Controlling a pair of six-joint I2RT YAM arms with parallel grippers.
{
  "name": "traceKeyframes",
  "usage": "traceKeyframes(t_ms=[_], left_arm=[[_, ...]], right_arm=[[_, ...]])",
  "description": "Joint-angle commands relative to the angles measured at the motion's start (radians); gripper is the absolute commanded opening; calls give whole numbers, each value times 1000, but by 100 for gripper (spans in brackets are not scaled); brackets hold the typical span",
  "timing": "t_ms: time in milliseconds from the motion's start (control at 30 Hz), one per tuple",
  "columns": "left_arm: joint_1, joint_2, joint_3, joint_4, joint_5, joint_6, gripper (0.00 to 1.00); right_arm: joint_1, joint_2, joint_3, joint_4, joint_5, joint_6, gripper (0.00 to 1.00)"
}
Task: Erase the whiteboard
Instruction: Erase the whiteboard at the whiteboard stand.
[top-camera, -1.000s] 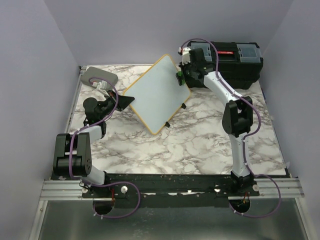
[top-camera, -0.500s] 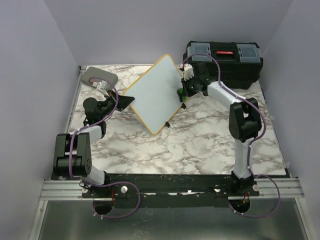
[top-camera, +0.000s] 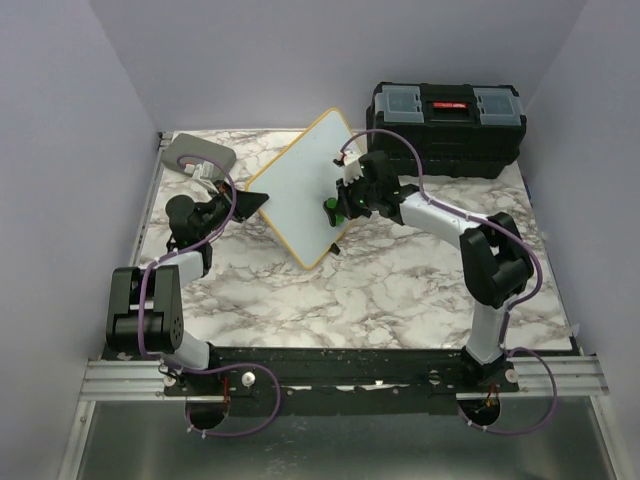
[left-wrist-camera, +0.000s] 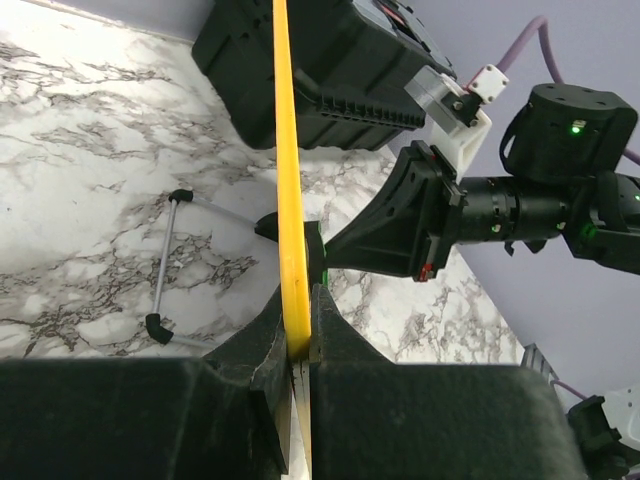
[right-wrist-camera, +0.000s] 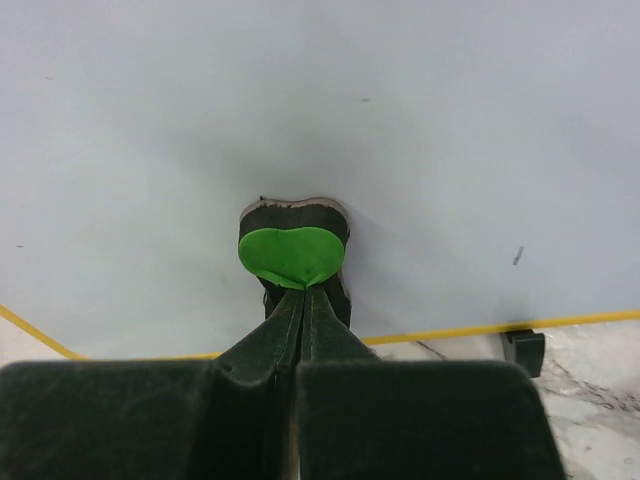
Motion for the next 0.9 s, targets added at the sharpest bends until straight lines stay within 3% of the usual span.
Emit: traceKeyframes(t_ms=[0, 100, 367, 600, 700, 867], left_arm=[[-24, -1, 4, -1, 113, 3, 0], [-23, -1, 5, -1, 113, 2, 0], [-24, 1, 3, 5, 115, -1, 0], [-24, 0, 4, 3, 114, 1, 0], [-23, 0, 3, -1, 115, 4, 0], [-23, -2, 3, -5, 115, 7, 0]], right_arm=[[78, 5, -7, 106, 76, 72, 1], [71, 12, 21, 108, 254, 68, 1], [-50, 67, 89, 82, 303, 27, 1], [-74, 144, 201, 67, 338, -43, 1], [-78, 186, 266, 51, 279, -70, 1], [-54, 158, 286, 10, -38, -89, 1]])
